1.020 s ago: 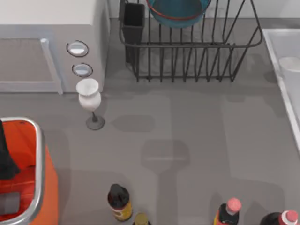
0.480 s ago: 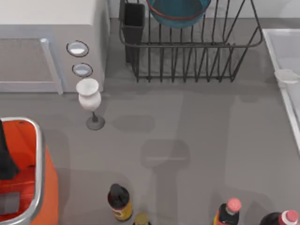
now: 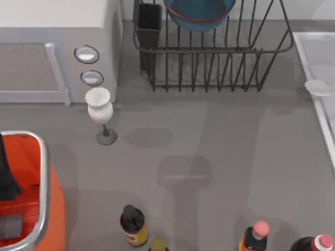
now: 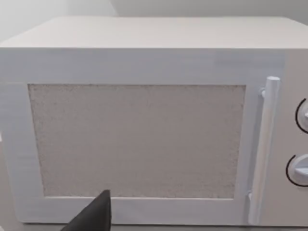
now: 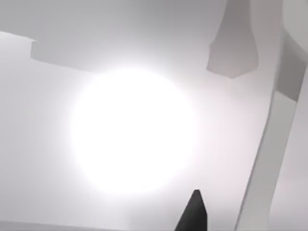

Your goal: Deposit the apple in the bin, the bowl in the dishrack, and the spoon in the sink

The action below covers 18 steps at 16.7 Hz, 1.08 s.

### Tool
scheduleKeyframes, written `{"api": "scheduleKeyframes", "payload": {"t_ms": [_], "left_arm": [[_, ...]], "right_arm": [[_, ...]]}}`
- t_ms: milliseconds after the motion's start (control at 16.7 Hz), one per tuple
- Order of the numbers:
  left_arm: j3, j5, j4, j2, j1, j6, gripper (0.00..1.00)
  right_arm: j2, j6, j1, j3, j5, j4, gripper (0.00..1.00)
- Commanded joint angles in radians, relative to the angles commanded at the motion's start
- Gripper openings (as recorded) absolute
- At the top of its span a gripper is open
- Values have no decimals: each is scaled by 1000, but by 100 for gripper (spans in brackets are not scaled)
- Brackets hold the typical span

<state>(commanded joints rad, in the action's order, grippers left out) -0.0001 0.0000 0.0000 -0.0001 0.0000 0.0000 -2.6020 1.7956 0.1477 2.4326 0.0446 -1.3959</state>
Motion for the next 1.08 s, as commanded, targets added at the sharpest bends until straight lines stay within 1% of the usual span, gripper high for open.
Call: {"api": "scheduleKeyframes", "payload": {"t_ms": [780, 840, 1080], "left_arm": [[0, 0, 0, 0, 0, 0, 100], [0, 0, 0, 0, 0, 0, 100], [0, 0, 0, 0, 0, 0, 100]], "right_arm": [[0, 0, 0, 0, 0, 0, 98], [0, 0, 0, 0, 0, 0, 100], [0, 0, 0, 0, 0, 0, 100]]}}
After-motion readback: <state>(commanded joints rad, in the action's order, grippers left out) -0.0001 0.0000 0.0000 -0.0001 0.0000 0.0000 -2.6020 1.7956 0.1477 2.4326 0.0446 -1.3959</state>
